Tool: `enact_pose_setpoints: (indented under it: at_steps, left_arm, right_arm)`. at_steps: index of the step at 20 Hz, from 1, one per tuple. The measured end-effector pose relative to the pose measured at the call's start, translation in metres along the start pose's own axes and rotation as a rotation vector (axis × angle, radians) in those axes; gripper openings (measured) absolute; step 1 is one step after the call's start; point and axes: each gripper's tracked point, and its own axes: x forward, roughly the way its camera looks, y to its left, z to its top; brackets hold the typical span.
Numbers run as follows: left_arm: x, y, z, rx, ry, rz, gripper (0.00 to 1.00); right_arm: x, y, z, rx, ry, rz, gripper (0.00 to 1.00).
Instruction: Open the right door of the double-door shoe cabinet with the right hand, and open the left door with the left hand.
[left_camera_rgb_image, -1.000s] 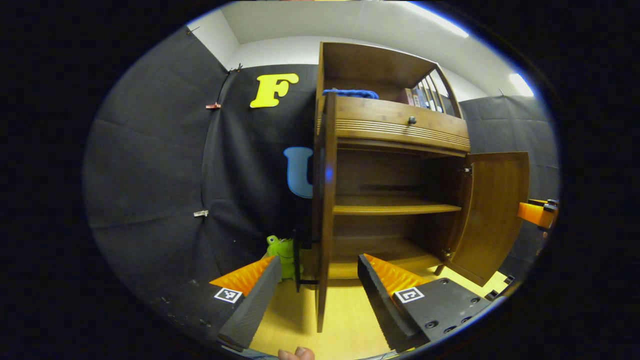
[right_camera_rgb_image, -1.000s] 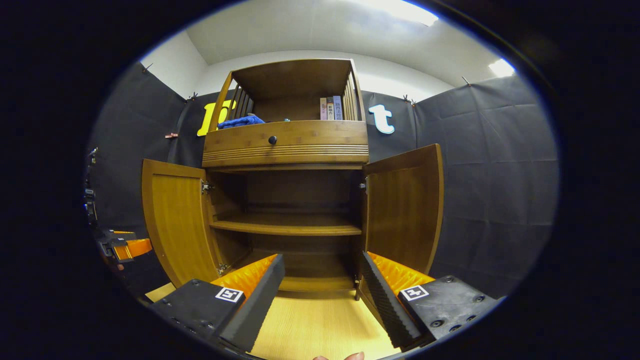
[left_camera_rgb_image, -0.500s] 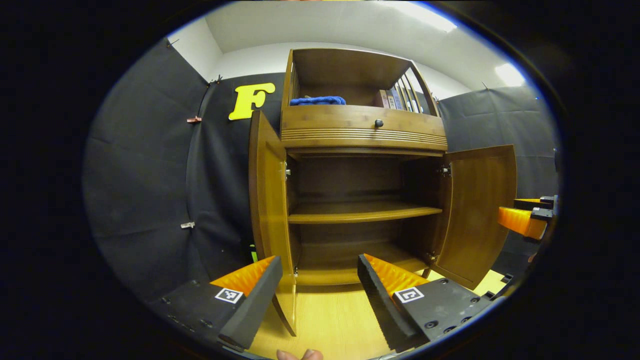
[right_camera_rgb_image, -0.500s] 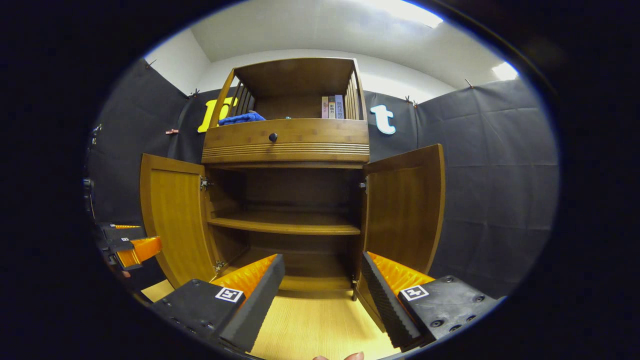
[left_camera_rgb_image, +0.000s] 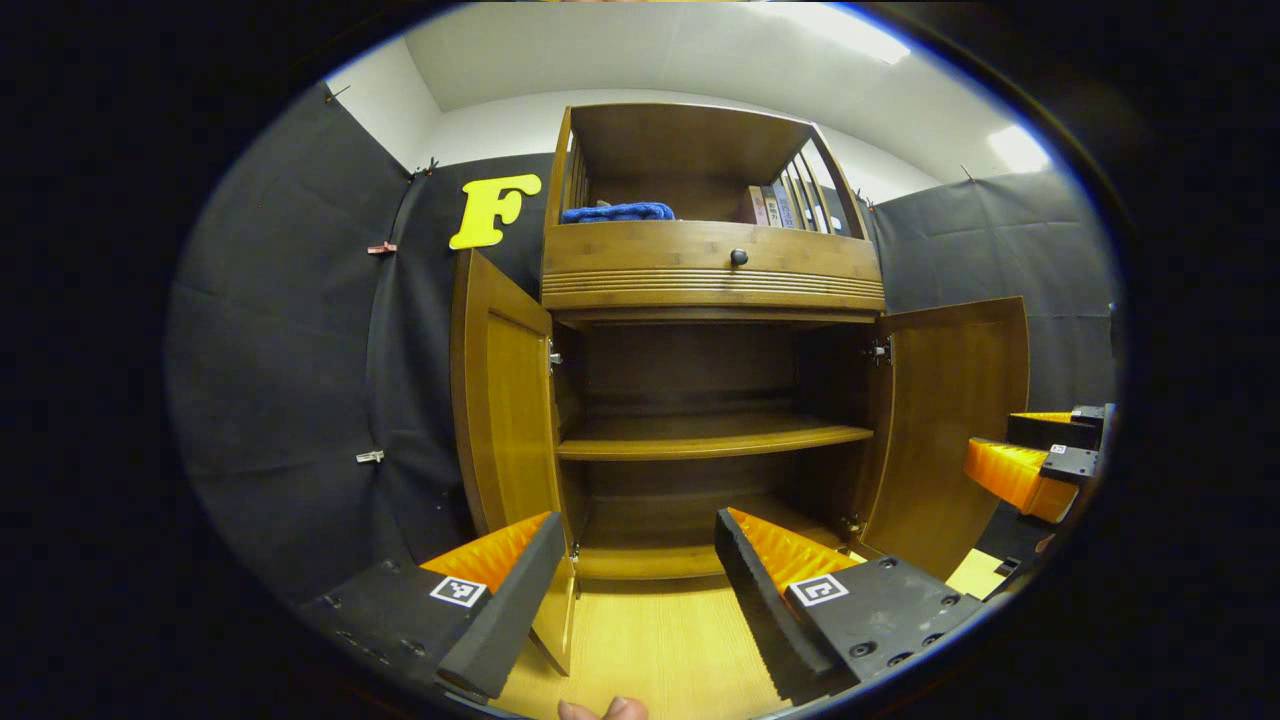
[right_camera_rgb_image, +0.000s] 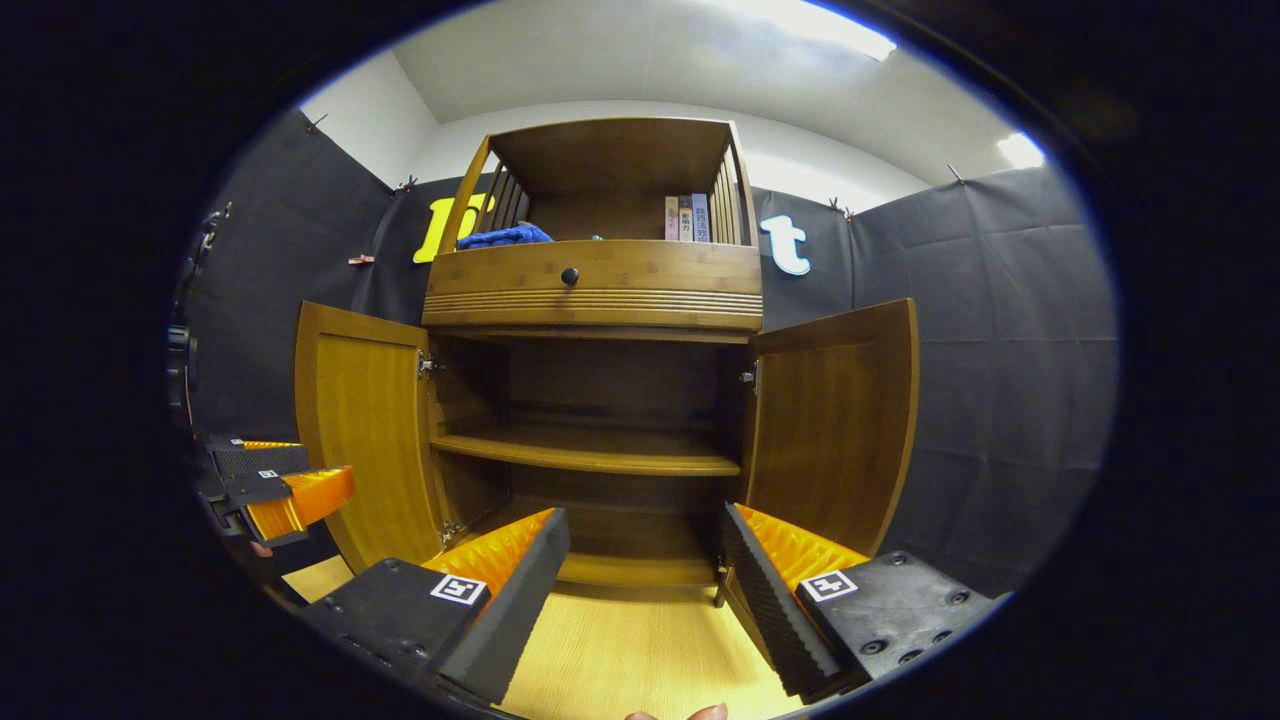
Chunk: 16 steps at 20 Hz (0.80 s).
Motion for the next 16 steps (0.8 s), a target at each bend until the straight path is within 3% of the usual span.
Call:
enact_pose_setpoints:
  at_steps: [16]
  left_arm:
    - [-0.0088, -0.0095, 0.0065, 0.005, -0.006, 0.013, 0.94]
  right_arm:
    - [-0.0043, -0.006, 0.0007, 0.005, 0.004, 0.014, 0.98]
